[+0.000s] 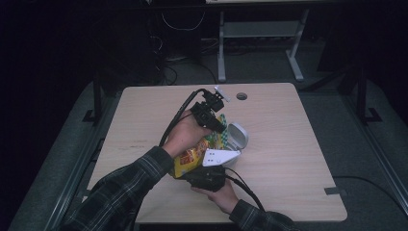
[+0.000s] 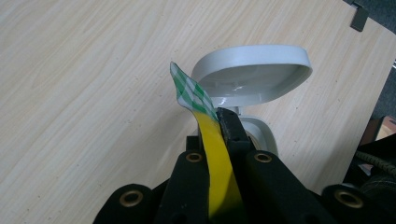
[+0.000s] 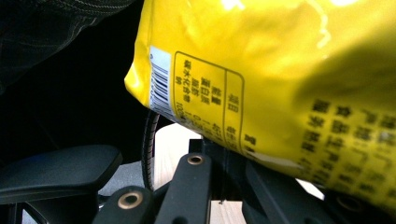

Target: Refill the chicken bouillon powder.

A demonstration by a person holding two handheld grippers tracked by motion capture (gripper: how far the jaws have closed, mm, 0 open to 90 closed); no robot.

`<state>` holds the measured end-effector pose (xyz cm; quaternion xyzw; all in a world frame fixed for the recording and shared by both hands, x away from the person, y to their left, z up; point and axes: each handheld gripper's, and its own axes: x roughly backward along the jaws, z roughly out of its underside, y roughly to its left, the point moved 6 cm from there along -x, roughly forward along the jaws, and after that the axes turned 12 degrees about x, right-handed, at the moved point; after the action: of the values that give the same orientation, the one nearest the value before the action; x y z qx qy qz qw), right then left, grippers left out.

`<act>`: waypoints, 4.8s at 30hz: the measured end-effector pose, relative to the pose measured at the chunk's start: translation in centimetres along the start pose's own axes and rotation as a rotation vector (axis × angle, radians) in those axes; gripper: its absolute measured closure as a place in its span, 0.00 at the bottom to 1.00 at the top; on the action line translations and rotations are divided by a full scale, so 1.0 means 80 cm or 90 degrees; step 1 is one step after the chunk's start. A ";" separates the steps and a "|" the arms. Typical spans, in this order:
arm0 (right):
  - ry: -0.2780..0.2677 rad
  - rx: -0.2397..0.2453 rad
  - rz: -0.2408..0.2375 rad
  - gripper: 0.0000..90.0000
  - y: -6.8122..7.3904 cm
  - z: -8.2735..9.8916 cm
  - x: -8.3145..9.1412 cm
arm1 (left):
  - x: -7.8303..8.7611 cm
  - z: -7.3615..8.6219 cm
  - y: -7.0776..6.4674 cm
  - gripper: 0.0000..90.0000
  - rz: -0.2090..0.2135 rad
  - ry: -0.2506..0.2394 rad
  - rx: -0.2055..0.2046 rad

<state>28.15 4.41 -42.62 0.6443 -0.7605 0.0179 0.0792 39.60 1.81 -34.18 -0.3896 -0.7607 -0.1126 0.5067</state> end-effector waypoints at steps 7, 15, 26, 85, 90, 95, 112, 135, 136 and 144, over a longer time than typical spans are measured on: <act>-0.001 -0.001 -0.001 1.00 0.000 0.000 0.000 | 0.000 0.000 0.000 1.00 -0.002 0.005 0.000; -0.002 -0.001 -0.001 1.00 0.000 0.000 0.000 | 0.000 0.000 0.000 1.00 -0.002 0.006 0.002; -0.007 -0.005 -0.002 1.00 0.000 -0.001 0.001 | -0.001 -0.002 -0.001 1.00 -0.004 0.009 0.001; -0.018 -0.012 -0.008 1.00 0.001 -0.005 0.001 | -0.003 -0.004 -0.001 1.00 -0.010 0.020 0.005; -0.019 -0.012 -0.009 1.00 0.002 -0.005 0.001 | -0.003 -0.004 0.000 1.00 -0.007 0.018 0.009; -0.019 -0.010 -0.013 1.00 0.002 -0.005 0.001 | -0.001 -0.003 0.001 1.00 -0.009 0.015 0.014; -0.016 -0.003 -0.013 1.00 0.002 -0.006 0.002 | -0.002 -0.004 0.001 1.00 -0.010 0.016 0.024; -0.021 -0.004 -0.008 1.00 0.003 -0.009 0.004 | -0.003 -0.006 0.001 1.00 -0.028 0.025 0.019; -0.021 -0.005 -0.008 1.00 0.003 -0.009 0.005 | -0.003 -0.006 0.001 1.00 -0.029 0.025 0.019; -0.025 -0.006 -0.009 1.00 0.002 -0.009 0.005 | -0.004 -0.006 0.000 1.00 -0.029 0.025 0.022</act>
<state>27.98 4.16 -41.81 0.6494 -0.7575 0.0008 0.0672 40.03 1.39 -34.22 -0.3613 -0.7612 -0.1182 0.5254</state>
